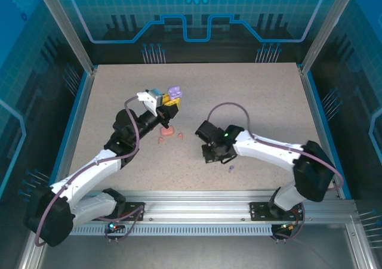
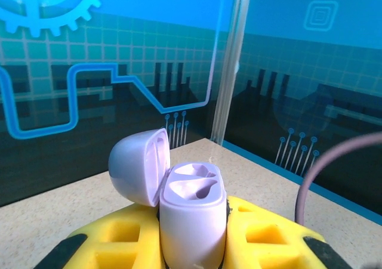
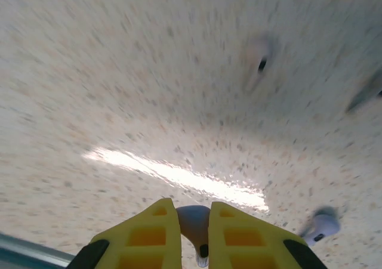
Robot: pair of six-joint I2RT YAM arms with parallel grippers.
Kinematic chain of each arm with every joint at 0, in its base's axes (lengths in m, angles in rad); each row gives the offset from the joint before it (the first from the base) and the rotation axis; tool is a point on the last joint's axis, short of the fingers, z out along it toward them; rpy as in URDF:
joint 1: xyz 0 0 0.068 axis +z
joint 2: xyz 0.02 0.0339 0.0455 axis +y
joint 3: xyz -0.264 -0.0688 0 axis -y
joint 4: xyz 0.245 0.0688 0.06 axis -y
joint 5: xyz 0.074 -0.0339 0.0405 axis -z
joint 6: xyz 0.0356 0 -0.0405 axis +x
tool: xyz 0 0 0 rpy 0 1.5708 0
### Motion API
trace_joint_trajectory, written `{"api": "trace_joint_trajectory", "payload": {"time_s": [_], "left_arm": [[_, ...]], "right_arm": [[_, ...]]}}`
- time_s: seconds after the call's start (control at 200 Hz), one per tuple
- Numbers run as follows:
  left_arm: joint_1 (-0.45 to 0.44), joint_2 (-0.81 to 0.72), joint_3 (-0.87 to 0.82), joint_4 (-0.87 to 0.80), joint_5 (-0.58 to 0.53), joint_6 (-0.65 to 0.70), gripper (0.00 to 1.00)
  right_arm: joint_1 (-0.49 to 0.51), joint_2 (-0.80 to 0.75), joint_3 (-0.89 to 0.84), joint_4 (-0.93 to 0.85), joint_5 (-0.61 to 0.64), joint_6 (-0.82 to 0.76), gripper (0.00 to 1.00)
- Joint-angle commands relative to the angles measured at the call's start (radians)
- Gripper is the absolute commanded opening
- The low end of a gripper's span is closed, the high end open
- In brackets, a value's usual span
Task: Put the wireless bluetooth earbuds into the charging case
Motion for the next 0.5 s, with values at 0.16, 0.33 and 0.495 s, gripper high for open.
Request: {"api": "trace_joint_trajectory", "payload": {"time_s": [0.16, 0.33, 0.495], "left_arm": [[-0.082, 0.038, 0.029, 0.134, 0.011, 0.139, 0.0], [-0.129, 0.078, 0.048, 0.179, -0.048, 0.195, 0.0], [-0.151, 0.138, 0.071, 0.254, -0.101, 0.227, 0.0]], "right_arm": [[-0.155, -0.223, 0.24, -0.051, 0.037, -0.148, 0.11], [-0.199, -0.279, 0.397, 0.04, 0.031, -0.247, 0.11], [-0.198, -0.281, 0.487, 0.16, -0.019, -0.305, 0.12]]}}
